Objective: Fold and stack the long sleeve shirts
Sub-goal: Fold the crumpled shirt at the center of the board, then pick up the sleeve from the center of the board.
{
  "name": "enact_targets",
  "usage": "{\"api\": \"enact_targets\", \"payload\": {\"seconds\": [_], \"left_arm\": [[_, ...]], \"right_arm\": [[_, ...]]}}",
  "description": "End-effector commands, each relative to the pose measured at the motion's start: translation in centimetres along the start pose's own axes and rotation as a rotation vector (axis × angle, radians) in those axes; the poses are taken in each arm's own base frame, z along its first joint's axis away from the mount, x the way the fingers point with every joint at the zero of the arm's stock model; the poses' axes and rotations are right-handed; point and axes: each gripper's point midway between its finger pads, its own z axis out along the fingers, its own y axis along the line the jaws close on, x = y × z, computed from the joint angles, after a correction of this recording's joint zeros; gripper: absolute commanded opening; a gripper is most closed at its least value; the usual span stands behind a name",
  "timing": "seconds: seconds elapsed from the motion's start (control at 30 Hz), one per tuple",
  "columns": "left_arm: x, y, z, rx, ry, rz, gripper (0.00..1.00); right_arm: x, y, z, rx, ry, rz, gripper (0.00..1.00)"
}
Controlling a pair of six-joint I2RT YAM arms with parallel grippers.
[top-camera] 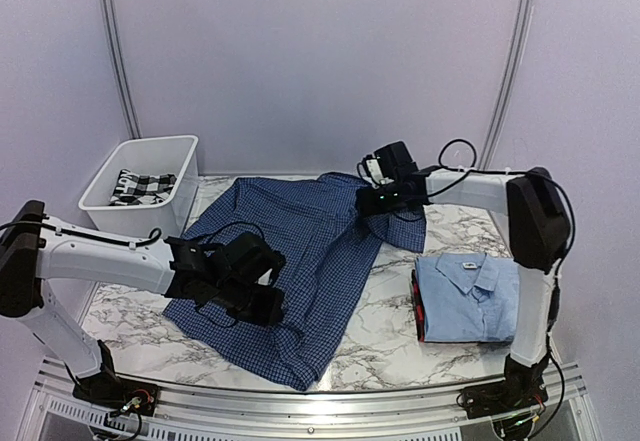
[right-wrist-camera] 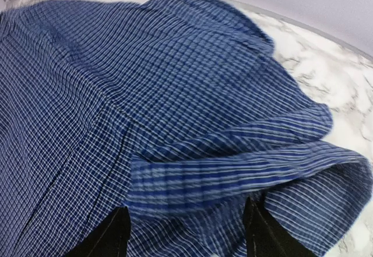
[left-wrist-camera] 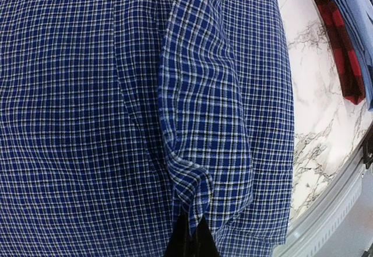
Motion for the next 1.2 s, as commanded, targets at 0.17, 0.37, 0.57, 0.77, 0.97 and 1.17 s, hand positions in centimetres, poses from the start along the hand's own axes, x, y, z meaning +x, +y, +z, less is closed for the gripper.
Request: {"api": "enact_targets", "payload": {"seconds": [0.17, 0.37, 0.57, 0.77, 0.97, 1.17], "left_arm": [[-0.1, -0.7, 0.3, 0.054, 0.055, -0.087, 0.00], [-0.8, -0.9, 1.0, 0.034, 0.073, -0.112, 0.00], [-1.4, -1.5, 1.5, 0.033, 0.082, -0.128, 0.00], [-2.2, -1.8, 1.5, 0.029, 0.074, -0.124, 0.00], [-2.6, -1.8, 1.3, 0.034, 0.069, -0.095, 0.00], [-3.2, -2.3, 0.6, 0.056, 0.054, -0.059, 0.00]], "right_arm": [[1.7, -9.6, -7.3, 0.053, -0.178, 0.269, 0.71], [5.9, -12.4, -5.8, 0.085, -0.126, 0.371, 0.61], [8.5, -13.1, -3.0, 0.043, -0.069, 0.400, 0.58], [9.5, -13.6, -0.9, 0.033, -0.050, 0.421, 0.56], [9.3, -13.8, 1.3, 0.028, -0.047, 0.438, 0.44], [5.1, -16.6, -0.5, 0.194, -0.107, 0.399, 0.07]]}}
